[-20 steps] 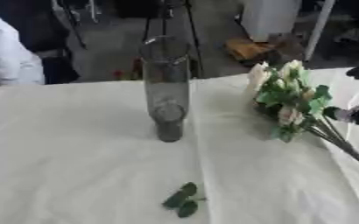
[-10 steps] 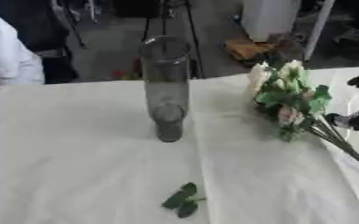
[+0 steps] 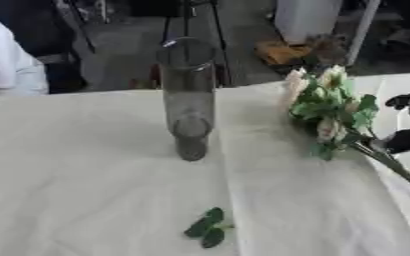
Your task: Arrange flowers into the vase.
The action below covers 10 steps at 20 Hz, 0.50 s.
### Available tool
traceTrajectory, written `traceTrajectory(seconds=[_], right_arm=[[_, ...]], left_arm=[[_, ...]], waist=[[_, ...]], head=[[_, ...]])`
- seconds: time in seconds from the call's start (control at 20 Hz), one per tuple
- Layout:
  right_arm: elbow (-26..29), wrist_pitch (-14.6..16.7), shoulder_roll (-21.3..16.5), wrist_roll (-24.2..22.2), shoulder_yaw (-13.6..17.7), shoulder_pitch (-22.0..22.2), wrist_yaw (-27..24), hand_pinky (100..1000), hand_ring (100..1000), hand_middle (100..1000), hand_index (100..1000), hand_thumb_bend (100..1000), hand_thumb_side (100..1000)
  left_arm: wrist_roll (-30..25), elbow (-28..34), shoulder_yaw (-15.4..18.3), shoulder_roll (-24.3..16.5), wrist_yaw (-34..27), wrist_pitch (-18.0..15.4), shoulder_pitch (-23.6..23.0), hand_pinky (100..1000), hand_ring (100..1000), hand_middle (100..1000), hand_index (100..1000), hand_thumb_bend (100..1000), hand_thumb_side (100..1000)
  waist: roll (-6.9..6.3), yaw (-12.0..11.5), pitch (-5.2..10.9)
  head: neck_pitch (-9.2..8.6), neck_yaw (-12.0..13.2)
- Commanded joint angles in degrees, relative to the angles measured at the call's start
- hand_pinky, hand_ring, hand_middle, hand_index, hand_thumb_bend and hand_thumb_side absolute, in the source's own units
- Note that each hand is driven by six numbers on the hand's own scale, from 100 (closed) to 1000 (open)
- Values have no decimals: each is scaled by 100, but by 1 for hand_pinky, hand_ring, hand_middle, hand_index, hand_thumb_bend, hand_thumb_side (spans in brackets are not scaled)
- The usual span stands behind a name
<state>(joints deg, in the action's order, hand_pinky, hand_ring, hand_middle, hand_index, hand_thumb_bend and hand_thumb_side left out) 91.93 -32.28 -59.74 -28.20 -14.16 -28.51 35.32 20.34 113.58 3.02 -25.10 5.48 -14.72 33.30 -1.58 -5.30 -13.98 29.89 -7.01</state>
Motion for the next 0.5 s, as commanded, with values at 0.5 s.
traceTrajectory(seconds=[0.5], right_arm=[[-603,177,51,83,-73,-161,350,804,913,874,945,429,521]], left_arm=[[-9,101,-4,-31,-41,17,112,871,991,947,1000,276,1000]], waist=[[-20,-70,6]], head=[[-116,-98]])
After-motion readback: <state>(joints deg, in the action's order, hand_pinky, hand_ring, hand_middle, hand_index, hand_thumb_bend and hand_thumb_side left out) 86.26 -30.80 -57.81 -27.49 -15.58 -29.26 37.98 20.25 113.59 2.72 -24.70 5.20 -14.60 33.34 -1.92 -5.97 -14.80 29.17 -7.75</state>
